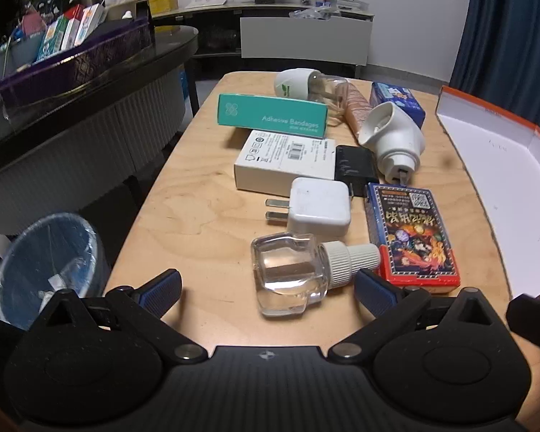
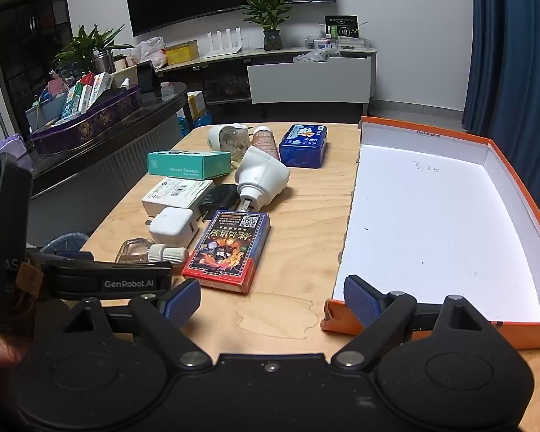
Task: Organize rigid objects
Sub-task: 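Grasp the clear freshener bottle with the left tool while the right tool grasps the card box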
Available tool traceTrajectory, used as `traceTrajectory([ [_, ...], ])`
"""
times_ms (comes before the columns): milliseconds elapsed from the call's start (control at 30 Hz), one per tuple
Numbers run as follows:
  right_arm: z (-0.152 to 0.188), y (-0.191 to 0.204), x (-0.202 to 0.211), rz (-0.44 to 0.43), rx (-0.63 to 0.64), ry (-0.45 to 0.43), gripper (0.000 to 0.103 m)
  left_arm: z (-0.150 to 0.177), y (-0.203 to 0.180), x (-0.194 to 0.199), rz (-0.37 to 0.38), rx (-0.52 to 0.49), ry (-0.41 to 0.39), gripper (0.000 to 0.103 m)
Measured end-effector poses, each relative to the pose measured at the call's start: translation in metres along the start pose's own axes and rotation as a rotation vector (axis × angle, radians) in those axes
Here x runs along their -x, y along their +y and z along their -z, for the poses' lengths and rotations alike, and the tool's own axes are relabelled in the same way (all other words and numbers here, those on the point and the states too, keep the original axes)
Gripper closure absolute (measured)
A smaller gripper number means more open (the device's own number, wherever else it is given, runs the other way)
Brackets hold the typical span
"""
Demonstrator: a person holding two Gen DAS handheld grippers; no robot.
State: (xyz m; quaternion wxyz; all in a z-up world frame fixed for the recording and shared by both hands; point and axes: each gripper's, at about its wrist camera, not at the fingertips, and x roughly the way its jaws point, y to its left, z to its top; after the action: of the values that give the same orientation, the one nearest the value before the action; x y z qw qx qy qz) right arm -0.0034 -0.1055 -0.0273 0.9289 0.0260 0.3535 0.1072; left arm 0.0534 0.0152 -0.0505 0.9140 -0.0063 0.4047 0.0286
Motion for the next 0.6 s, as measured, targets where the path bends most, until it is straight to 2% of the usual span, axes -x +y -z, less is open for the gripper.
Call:
traceTrajectory([
  [100, 0.000, 0.000, -0.001, -0.001, -0.003, 0.003, 0.001, -0.001, -0.008, -0.002, 0.030, -0.028, -0.013, 0.000],
  [233, -0.001, -0.001, -0.002, -0.002, -0.006, 0.004, 0.001, -0.002, -0.012, -0.016, 0.021, -0.053, -0.003, 0.000],
  [333, -0.001, -0.001, -0.003, 0.003, -0.005, 0.006, 0.001, 0.000, -0.008, -0.019, 0.030, -0.053, -0.030, 0.000],
  [433, -0.002, -0.002, -0.006, 0.003, -0.005, 0.012, 0.001, 0.001, -0.004, -0.015, 0.046, -0.055, -0.055, 0.012],
  [500, -0.004, -0.002, -0.010, -0.002, -0.007, 0.018, 0.001, 0.002, -0.004, -0.011, 0.057, -0.064, -0.073, 0.033],
  [567, -0.006, -0.001, -0.016, -0.019, -0.013, 0.030, 0.001, 0.002, -0.002, -0.008, 0.061, -0.058, -0.077, 0.042],
  [600, -0.008, -0.001, -0.020, -0.027, -0.017, 0.036, 0.001, 0.003, -0.001, -0.008, 0.070, -0.050, -0.082, 0.043],
])
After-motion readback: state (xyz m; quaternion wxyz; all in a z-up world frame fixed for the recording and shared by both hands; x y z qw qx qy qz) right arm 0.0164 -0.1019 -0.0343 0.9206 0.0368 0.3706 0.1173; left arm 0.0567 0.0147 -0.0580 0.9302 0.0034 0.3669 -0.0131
